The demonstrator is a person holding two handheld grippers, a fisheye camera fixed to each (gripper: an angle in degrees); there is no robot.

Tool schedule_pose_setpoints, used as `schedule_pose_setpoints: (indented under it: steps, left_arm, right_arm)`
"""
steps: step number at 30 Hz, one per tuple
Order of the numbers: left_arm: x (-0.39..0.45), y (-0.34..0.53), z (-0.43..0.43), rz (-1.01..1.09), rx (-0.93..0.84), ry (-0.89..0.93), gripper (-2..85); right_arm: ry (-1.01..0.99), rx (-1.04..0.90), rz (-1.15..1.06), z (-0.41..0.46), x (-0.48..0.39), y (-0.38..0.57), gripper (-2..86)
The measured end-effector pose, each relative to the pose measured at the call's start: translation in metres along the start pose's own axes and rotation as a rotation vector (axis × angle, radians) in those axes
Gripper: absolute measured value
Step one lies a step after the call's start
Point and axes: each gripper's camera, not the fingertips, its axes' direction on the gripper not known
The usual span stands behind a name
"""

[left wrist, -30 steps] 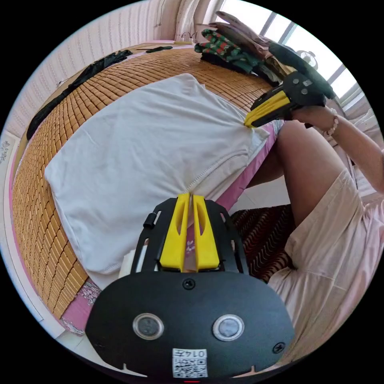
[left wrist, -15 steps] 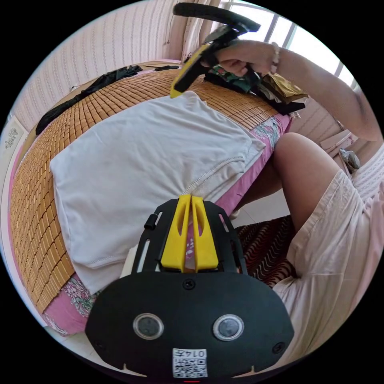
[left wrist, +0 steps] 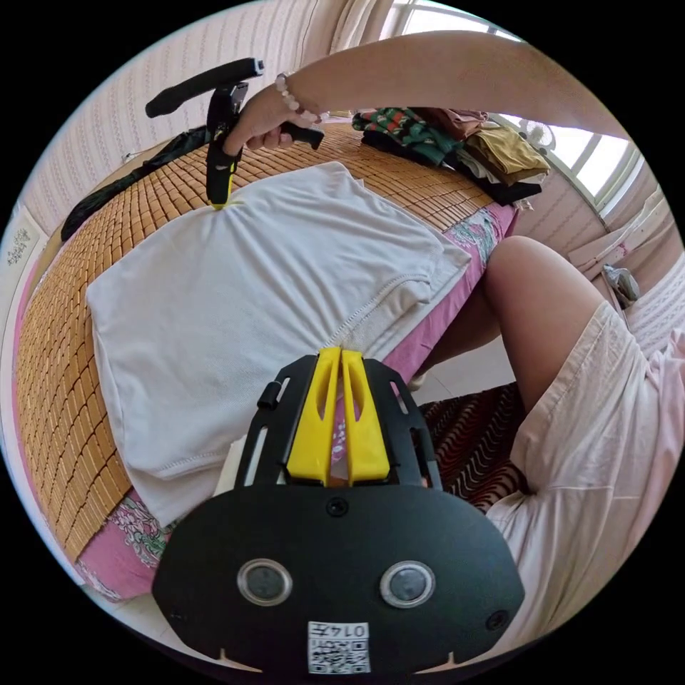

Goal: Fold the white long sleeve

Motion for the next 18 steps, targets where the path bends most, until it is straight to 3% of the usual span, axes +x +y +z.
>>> schedule_pose_setpoints:
  steps: [6,12,18]
  left_arm:
    - [0.026,0.009,-0.009,0.091,0.049,-0.086,3.1]
    - [0.059,0.002,-0.017,0.168,0.213,0.063,13.4]
    - [0.101,-0.025,0.007,0.276,0.233,0.093,18.0]
  right_arm:
    - [-0.15,0.334,0.248,-0.041,0.034,0.143,1.3]
    - [-0.278,0.136,0.585,0.005,0.04,0.311,11.6]
    - [-0.47,0.085,0.706,0.053,0.052,0.377,11.8]
